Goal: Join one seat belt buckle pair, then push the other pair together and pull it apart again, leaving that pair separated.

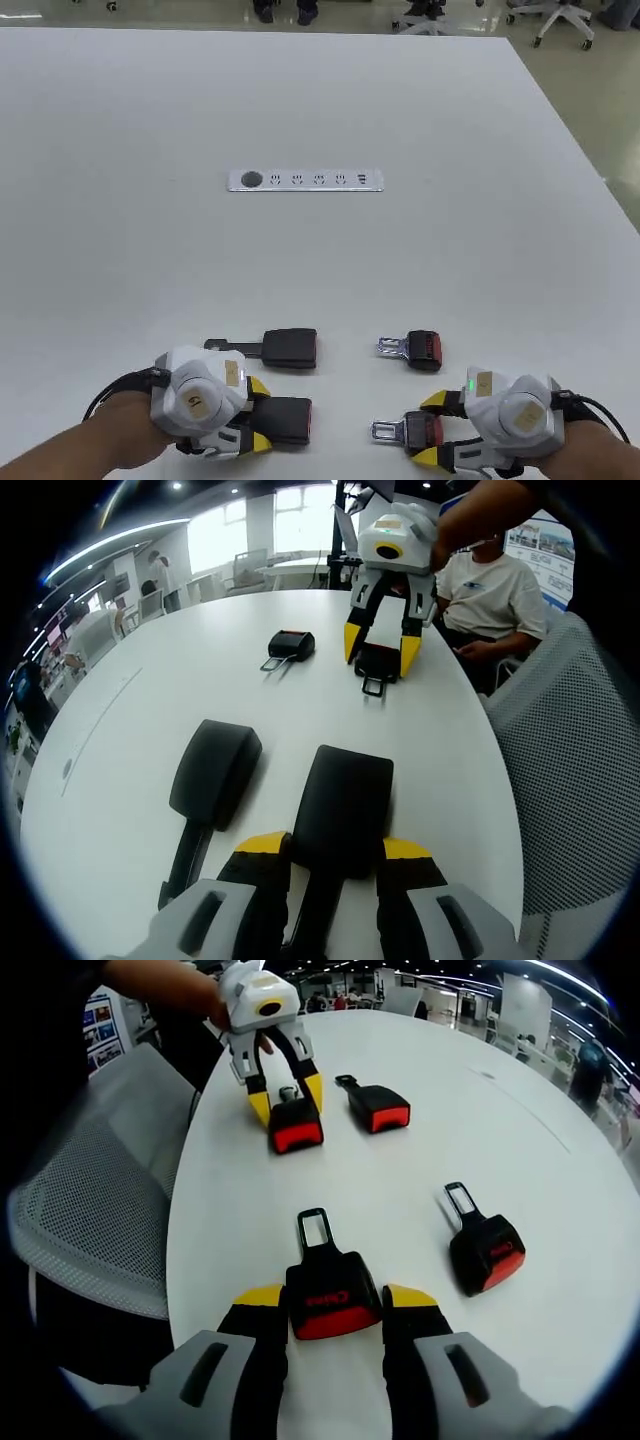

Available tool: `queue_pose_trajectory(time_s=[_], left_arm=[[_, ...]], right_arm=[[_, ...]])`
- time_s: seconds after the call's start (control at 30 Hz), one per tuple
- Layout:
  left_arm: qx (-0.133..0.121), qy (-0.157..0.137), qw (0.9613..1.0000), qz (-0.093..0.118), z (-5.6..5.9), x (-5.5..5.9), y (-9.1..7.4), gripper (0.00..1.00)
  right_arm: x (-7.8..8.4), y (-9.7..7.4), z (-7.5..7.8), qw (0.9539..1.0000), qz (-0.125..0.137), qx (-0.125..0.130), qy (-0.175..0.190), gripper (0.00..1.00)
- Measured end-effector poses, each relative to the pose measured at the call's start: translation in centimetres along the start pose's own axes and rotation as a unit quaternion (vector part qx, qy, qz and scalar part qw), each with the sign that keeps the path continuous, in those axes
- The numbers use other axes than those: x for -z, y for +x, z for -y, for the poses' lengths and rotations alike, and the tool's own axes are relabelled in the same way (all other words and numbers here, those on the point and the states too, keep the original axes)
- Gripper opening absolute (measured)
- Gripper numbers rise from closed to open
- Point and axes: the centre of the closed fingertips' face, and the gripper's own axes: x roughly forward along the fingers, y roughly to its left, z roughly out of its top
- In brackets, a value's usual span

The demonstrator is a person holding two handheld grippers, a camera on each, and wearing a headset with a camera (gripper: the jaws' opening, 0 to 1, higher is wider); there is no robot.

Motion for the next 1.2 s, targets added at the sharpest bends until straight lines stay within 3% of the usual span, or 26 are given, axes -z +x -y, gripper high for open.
queue_pose_trajectory(time_s=[0.5,1.2], left_arm=[[0.001,-0.006,1.0,-0.005,-0.2,0.2,0.0,0.34],[-0.002,-0.009,0.9999,-0.01,-0.4,0.2,0.0,0.34]], right_arm=[[-2.7,2.4,-1.0,0.9998,0.01,-0.006,-0.016,0.35],[-6.2,4.7,-0.9,0.999,0.039,-0.013,-0.018,0.35]])
